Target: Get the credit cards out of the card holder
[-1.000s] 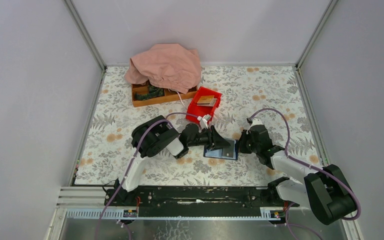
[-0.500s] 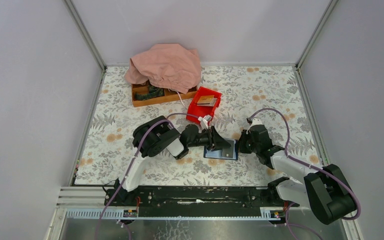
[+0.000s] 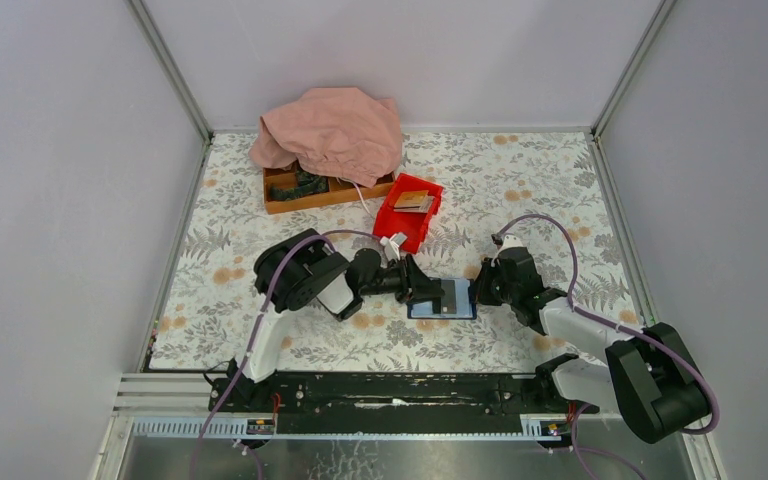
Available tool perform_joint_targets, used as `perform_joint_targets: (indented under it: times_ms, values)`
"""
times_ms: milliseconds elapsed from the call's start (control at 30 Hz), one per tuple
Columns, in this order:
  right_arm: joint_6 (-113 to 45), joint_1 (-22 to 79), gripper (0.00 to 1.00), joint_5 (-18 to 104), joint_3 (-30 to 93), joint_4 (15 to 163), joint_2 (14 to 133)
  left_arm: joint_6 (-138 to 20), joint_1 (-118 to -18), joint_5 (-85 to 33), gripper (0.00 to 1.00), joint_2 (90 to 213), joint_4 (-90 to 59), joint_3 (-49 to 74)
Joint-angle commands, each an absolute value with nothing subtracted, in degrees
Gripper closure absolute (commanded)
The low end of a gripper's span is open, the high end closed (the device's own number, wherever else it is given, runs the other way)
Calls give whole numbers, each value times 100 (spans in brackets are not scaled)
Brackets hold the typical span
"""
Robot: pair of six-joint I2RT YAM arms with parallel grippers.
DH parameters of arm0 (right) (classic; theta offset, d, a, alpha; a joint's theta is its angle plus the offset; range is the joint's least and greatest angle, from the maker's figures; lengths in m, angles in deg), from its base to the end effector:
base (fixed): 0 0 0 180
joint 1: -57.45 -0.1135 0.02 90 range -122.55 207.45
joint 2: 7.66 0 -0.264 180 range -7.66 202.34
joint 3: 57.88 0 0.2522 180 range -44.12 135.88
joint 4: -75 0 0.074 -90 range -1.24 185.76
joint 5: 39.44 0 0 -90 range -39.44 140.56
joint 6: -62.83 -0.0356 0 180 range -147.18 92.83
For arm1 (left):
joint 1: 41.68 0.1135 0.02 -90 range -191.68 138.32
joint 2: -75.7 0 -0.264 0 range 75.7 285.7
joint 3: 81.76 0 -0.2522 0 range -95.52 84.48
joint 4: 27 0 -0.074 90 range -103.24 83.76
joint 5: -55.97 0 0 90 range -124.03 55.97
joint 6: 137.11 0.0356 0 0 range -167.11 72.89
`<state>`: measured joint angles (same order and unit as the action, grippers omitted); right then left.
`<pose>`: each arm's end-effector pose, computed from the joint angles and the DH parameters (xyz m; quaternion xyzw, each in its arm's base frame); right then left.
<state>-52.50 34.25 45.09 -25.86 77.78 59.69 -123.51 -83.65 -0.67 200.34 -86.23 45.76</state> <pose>0.1919 0.0859 0.1438 -0.0042 0.8984 0.2187 0.3808 0.2460 -0.2476 0.0674 -0.0510 0.7687 -0.6275 0.1129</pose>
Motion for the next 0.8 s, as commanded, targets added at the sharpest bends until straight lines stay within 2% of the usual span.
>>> perform_joint_targets:
  times_ms: [0, 133, 333, 667, 767]
  values:
    - [-5204, 3418, 100, 4581, -2479, 8058, 6063, -12182, -8255, 60, 59, 19973, -8617, 4767]
    - [-5204, 3416, 100, 4584, -2474, 8058, 6080, -12111, -8195, 60, 59, 19882, -8593, 4897]
    - [-5196, 3418, 100, 4572, -2479, 8058, 6059, -12042, -8175, 36, 68, 19955, -8529, 4860]
    - [-5193, 3421, 100, 4573, -2475, 8050, 6078, -12371, -8176, 161, 100, 20336, -9039, 4789]
    - [-5188, 3421, 100, 4573, -2470, 8050, 6088, -12358, -8175, 158, 100, 20306, -9038, 4836]
